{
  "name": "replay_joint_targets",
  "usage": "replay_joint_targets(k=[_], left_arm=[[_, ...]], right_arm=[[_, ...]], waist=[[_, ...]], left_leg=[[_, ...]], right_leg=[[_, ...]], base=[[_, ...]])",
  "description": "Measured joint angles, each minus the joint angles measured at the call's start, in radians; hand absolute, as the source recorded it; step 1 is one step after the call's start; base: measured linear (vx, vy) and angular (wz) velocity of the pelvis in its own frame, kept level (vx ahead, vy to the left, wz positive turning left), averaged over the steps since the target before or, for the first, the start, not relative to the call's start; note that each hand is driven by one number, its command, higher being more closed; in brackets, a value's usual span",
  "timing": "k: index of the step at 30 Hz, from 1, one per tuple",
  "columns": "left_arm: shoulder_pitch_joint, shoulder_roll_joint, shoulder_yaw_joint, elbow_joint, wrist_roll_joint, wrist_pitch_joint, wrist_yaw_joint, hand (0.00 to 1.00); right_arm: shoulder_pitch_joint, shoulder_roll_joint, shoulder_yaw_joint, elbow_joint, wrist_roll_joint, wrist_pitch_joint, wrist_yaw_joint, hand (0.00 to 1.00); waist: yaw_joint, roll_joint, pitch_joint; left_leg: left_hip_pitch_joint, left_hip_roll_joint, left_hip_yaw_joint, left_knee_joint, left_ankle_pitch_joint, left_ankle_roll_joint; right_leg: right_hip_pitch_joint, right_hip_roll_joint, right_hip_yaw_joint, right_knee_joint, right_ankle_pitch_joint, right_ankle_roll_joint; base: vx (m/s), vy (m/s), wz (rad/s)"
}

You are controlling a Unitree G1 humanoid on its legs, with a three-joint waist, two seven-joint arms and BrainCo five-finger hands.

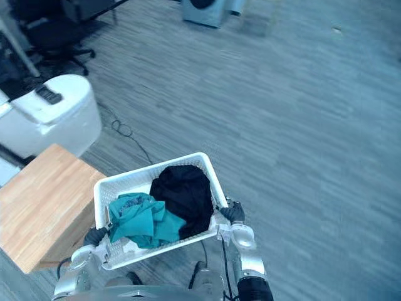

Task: Pick up the laundry basket with both hands and put the clothes into the washing machine.

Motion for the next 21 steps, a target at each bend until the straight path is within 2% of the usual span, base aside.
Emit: replay_joint_targets(k=[1,4,5,6,7,8,9,10,11,12,13,14,15,16,17,18,19,20,21], left_arm=[[-0.016,0.002,-0.004,0.020,-0.003,0.000,-0.002,1.00],[-0.037,0.009,-0.017,0.048,-0.003,0.000,-0.004,1.00],[-0.044,0.017,-0.029,0.057,-0.002,0.000,-0.005,1.00],[-0.042,0.018,-0.031,0.065,-0.002,0.000,-0.005,1.00],[-0.042,0.020,-0.032,0.072,-0.003,0.000,-0.006,1.00],[-0.039,0.038,-0.036,0.094,-0.005,0.001,-0.009,1.00],[-0.026,0.044,-0.043,0.097,-0.008,0.002,-0.010,1.00],[-0.016,0.042,-0.044,0.097,-0.011,0.002,-0.010,1.00],[-0.001,0.035,-0.045,0.095,-0.017,0.001,-0.011,1.00],[-0.005,0.018,-0.054,0.089,-0.019,-0.006,-0.014,1.00],[-0.011,0.009,-0.057,0.089,-0.019,-0.006,-0.015,1.00],[-0.015,-0.007,-0.057,0.087,-0.019,-0.012,-0.014,1.00],[-0.019,-0.016,-0.054,0.056,-0.020,-0.017,-0.013,1.00],[-0.008,-0.001,-0.056,0.022,-0.020,-0.018,-0.014,1.00],[-0.023,0.004,-0.056,0.022,-0.022,-0.022,-0.013,1.00],[-0.026,0.006,-0.056,0.019,-0.022,-0.024,-0.013,1.00],[-0.027,0.010,-0.050,0.010,-0.021,-0.025,-0.013,1.00],[-0.028,0.009,-0.050,0.010,-0.022,-0.035,-0.013,1.00],[-0.028,0.009,-0.050,0.010,-0.021,-0.039,-0.013,1.00]], right_arm=[[0.002,-0.003,-0.002,0.000,0.000,0.000,-0.001,1.00],[0.026,-0.003,-0.021,-0.006,0.000,-0.007,-0.001,1.00],[0.046,-0.002,-0.023,-0.016,0.000,-0.013,-0.002,1.00],[0.064,0.002,-0.022,-0.018,0.000,-0.018,-0.002,1.00],[0.073,0.008,-0.023,-0.021,0.001,-0.022,-0.002,1.00],[0.102,0.026,-0.020,-0.022,0.002,-0.026,-0.004,1.00],[0.116,0.027,-0.019,-0.023,0.009,-0.025,-0.005,1.00],[0.125,0.027,-0.019,-0.023,0.012,-0.025,-0.005,1.00],[0.133,0.017,-0.020,-0.027,0.018,-0.025,-0.007,1.00],[0.131,0.006,-0.020,-0.034,0.021,-0.025,-0.018,1.00],[0.127,0.001,-0.023,-0.044,0.020,-0.025,-0.025,1.00],[0.120,-0.016,-0.031,-0.064,0.020,-0.025,-0.032,1.00],[0.092,-0.025,-0.041,-0.065,0.023,-0.027,-0.033,1.00],[0.088,-0.009,-0.042,-0.066,0.026,-0.028,-0.033,1.00],[0.072,-0.003,-0.044,-0.053,0.030,-0.033,-0.034,1.00],[0.070,-0.004,-0.046,-0.054,0.030,-0.033,-0.035,1.00],[0.076,-0.002,-0.045,-0.066,0.030,-0.037,-0.035,1.00],[0.076,-0.005,-0.042,-0.060,0.030,-0.047,-0.035,1.00],[0.075,-0.006,-0.042,-0.057,0.030,-0.047,-0.035,1.00]], waist=[[-0.007,0.002,-0.001],[-0.025,-0.005,0.000],[-0.027,-0.005,0.001],[-0.029,0.003,0.004],[-0.026,0.013,0.010],[-0.020,0.016,0.023],[-0.013,0.028,0.031],[-0.010,0.032,0.034],[-0.006,0.031,0.038],[-0.011,0.042,0.043],[-0.017,0.049,0.043],[-0.020,0.053,0.044],[0.002,0.053,0.056],[0.009,0.025,0.062],[0.011,0.044,0.089],[0.012,0.044,0.091],[0.014,0.042,0.087],[0.017,0.050,0.085],[0.024,0.055,0.082]], left_leg=[[0.012,0.012,0.015,-0.010,0.006,-0.010],[0.030,0.027,0.041,-0.001,0.006,-0.020],[0.031,0.056,0.055,0.044,-0.021,-0.038],[0.034,0.110,0.073,0.106,-0.061,-0.044],[0.039,0.145,0.080,0.158,-0.076,-0.050],[0.019,0.241,0.058,0.364,-0.101,0.032],[-0.024,0.291,-0.010,0.499,-0.084,0.170],[-0.054,0.309,-0.067,0.571,-0.055,0.235],[-0.129,0.311,-0.211,0.677,0.009,0.254],[-0.198,0.254,-0.321,0.737,-0.030,0.172],[-0.230,0.203,-0.357,0.745,-0.063,0.147],[-0.272,0.077,-0.408,0.682,-0.115,0.129],[-0.292,-0.021,-0.456,0.550,-0.165,0.062],[-0.294,-0.068,-0.463,0.487,-0.176,0.044],[-0.301,-0.081,-0.503,0.367,-0.172,0.031],[-0.312,-0.088,-0.506,0.297,-0.155,0.028],[-0.345,-0.094,-0.516,0.133,-0.072,0.011],[-0.363,-0.087,-0.548,0.108,-0.050,-0.022],[-0.371,-0.081,-0.563,0.109,-0.036,-0.037]], right_leg=[[-0.004,0.021,0.031,-0.024,0.012,0.015],[-0.004,0.041,0.053,-0.024,0.007,0.024],[-0.006,0.050,0.056,-0.020,-0.030,0.048],[0.007,0.067,0.044,-0.004,-0.065,0.056],[0.023,0.078,0.032,0.009,-0.077,0.042],[0.046,0.102,0.038,0.028,-0.102,0.041],[0.063,0.125,0.049,0.035,-0.113,0.023],[0.073,0.135,0.067,0.036,-0.118,0.016],[0.087,0.147,0.104,0.036,-0.131,0.001],[0.088,0.146,0.127,0.016,-0.144,-0.011],[0.090,0.144,0.145,-0.013,-0.147,-0.020],[0.103,0.129,0.181,-0.099,-0.142,-0.035],[0.051,0.126,0.179,0.048,-0.163,-0.048],[0.053,0.096,0.188,0.084,-0.207,-0.066],[0.078,0.100,0.165,0.067,-0.194,-0.025],[0.082,0.101,0.162,0.065,-0.192,-0.027],[0.094,0.102,0.163,0.032,-0.196,-0.022],[0.106,0.111,0.176,0.009,-0.200,-0.015],[0.111,0.116,0.194,0.006,-0.204,-0.009]], base=[[-0.05,-0.123,-0.94],[-0.10,-0.109,-0.43],[-0.08,-0.108,-0.50],[-0.04,-0.132,-0.56],[0.03,-0.127,-0.64],[-0.01,-0.174,-0.60],[-0.03,-0.177,-0.66],[-0.03,-0.172,-0.69],[0.04,-0.056,-0.70],[0.06,0.003,-0.63],[0.09,0.043,-0.60],[0.15,0.008,-0.84],[0.19,-0.003,-0.90],[0.24,-0.010,-0.77],[0.19,0.046,-0.39],[0.26,0.103,-0.35],[0.26,0.159,-0.34],[0.29,0.176,-0.41],[0.32,0.237,-0.62]])
